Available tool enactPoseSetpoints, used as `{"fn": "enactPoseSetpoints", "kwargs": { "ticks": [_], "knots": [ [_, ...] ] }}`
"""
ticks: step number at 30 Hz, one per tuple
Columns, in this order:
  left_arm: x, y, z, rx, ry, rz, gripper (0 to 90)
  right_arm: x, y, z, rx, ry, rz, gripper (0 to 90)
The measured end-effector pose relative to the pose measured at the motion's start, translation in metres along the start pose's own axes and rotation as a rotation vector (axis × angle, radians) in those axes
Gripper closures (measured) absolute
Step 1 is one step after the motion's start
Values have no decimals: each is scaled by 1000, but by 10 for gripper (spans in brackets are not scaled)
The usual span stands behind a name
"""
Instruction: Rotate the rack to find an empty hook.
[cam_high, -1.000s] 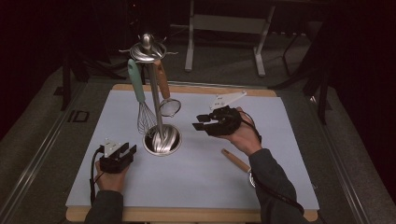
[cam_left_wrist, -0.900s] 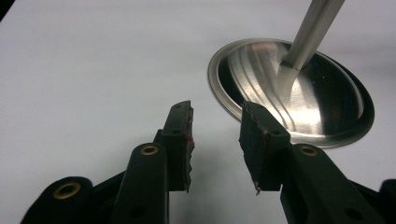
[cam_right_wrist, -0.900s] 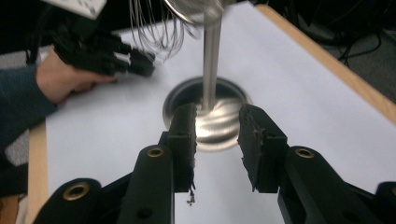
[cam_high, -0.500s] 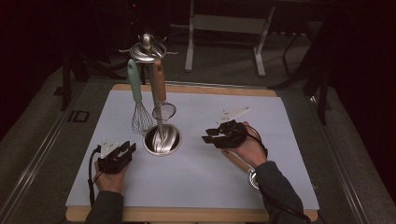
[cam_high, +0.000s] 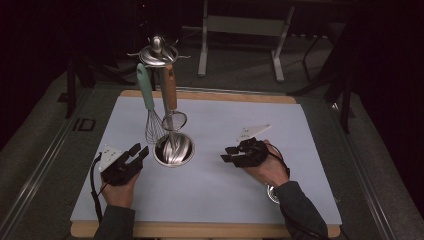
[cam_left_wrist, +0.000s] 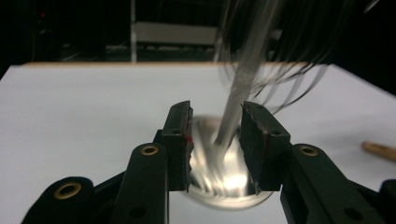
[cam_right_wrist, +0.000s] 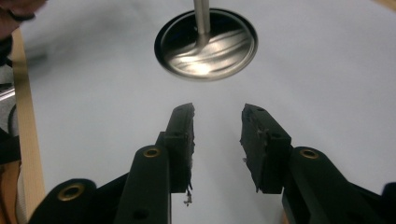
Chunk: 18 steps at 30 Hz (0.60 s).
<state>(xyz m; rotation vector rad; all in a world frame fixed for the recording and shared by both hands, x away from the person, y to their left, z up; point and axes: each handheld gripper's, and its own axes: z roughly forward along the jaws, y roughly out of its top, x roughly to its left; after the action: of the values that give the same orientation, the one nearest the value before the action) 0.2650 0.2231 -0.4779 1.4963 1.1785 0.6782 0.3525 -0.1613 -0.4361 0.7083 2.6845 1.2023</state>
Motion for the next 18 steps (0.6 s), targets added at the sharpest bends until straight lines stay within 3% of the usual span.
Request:
{"fn": "enactPoseSetpoints", "kwargs": {
  "ticks": [1,4,7,14,18],
  "knots": [
    [0,0,0,0,0,0,650,0,-2,1,1,-2,6,630],
    [-5,16,-7,-58,-77,-8,675,1,-9,5,13,-13,6,638],
    [-10,27,-12,-91,-103,8,693,2,-15,7,24,-25,6,662],
    [-18,52,-23,-159,-139,25,779,10,-30,12,57,-57,-5,709],
    [-21,67,-27,-202,-153,38,815,10,-44,11,31,-52,17,739]
  ]
}}
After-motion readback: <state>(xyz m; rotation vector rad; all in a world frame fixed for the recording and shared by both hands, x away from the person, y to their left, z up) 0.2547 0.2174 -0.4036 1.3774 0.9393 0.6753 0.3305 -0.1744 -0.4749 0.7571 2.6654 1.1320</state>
